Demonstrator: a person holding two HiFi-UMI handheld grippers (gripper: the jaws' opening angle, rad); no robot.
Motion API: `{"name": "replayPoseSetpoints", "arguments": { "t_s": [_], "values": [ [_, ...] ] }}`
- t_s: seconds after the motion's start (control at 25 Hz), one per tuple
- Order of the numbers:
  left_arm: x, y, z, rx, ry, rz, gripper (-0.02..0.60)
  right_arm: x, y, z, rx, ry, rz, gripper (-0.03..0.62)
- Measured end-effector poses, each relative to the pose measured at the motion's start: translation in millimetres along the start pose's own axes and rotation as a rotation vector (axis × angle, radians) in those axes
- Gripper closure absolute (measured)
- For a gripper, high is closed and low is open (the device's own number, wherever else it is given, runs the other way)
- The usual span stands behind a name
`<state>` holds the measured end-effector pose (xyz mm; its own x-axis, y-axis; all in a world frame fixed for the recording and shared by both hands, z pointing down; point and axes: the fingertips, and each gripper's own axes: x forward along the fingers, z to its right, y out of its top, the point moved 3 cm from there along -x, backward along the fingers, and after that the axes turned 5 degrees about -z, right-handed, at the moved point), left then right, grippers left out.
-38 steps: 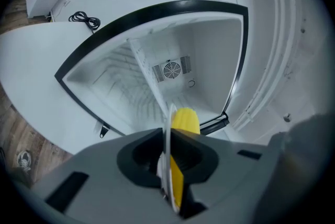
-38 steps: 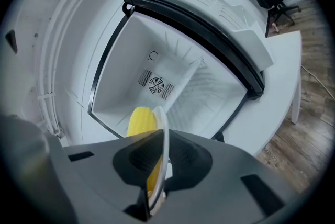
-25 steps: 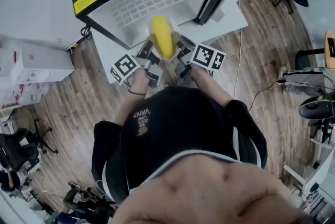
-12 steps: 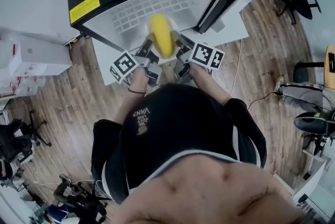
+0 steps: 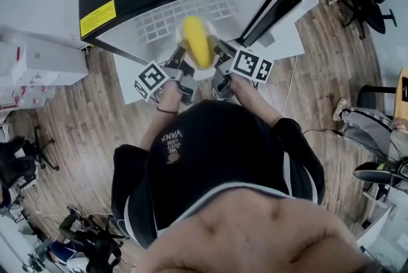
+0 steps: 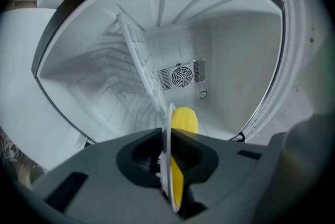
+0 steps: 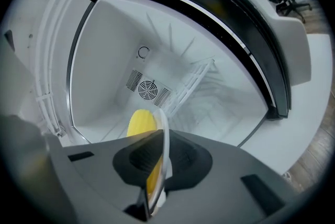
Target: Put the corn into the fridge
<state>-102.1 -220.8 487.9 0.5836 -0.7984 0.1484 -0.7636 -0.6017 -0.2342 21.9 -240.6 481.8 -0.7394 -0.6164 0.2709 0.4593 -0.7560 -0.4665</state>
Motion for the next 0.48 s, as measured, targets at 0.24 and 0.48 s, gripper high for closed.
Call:
{"name": "replayPoseSetpoints", "arguments": {
  "t_s": [0.24,0.48],
  "values": [
    [1.8,5.6,-5.6,-0.049,0.015,0.046,0.54,12.8,5.5,1.5,-0.005,0.006,-0.032,0.568],
    [4.0,10.4,-6.2,-0.104,0.013,0.099,0.54,22.1,12.9,0.8,-0.013,0.02,-0.046,0.568]
  ]
}}
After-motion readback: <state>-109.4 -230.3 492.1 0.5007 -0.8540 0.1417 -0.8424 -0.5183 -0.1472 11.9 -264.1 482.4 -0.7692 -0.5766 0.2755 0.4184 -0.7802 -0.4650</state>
